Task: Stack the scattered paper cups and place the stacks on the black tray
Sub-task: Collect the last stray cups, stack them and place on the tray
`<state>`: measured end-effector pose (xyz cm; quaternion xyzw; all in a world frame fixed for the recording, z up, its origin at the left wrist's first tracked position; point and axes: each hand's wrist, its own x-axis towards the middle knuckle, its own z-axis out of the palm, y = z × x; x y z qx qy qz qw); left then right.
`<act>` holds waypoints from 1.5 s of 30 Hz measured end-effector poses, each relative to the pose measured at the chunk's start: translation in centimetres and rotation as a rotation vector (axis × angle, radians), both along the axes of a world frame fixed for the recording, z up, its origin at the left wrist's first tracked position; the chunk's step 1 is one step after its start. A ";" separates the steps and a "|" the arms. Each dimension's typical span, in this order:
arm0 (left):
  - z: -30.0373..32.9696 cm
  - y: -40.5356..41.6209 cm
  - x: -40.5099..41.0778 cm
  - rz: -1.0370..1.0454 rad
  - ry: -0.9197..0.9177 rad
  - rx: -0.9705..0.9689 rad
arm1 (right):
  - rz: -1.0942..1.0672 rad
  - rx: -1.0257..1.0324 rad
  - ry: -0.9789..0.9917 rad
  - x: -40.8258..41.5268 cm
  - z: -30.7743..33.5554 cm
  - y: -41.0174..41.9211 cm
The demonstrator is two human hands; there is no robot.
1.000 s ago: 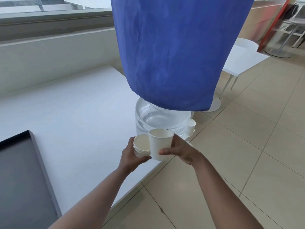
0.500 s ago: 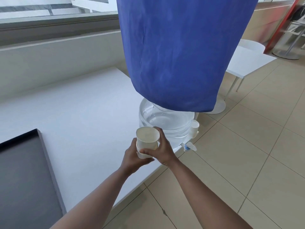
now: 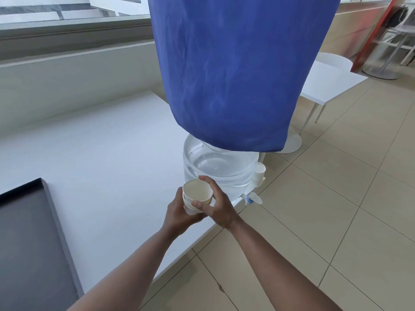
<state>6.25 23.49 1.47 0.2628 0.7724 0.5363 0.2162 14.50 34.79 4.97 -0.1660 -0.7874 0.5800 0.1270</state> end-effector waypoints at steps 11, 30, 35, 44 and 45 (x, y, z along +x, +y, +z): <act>-0.1 0.6 -0.1 0.021 0.069 -0.001 | -0.279 0.361 0.318 1.4 -0.7 0.7; -0.1 1.8 -0.9 0.078 0.035 -0.028 | -0.470 0.519 -0.517 1.1 -3.8 17.8; 0.0 1.9 -1.0 0.087 0.051 -0.036 | -0.310 0.593 -0.641 -0.6 -3.7 19.6; 0.0 2.1 -1.0 0.097 0.063 -0.030 | -0.262 0.629 -0.726 -1.2 -5.4 19.4; -0.1 2.1 -1.0 0.097 0.065 -0.027 | -0.286 0.639 -0.707 -1.2 -5.5 19.1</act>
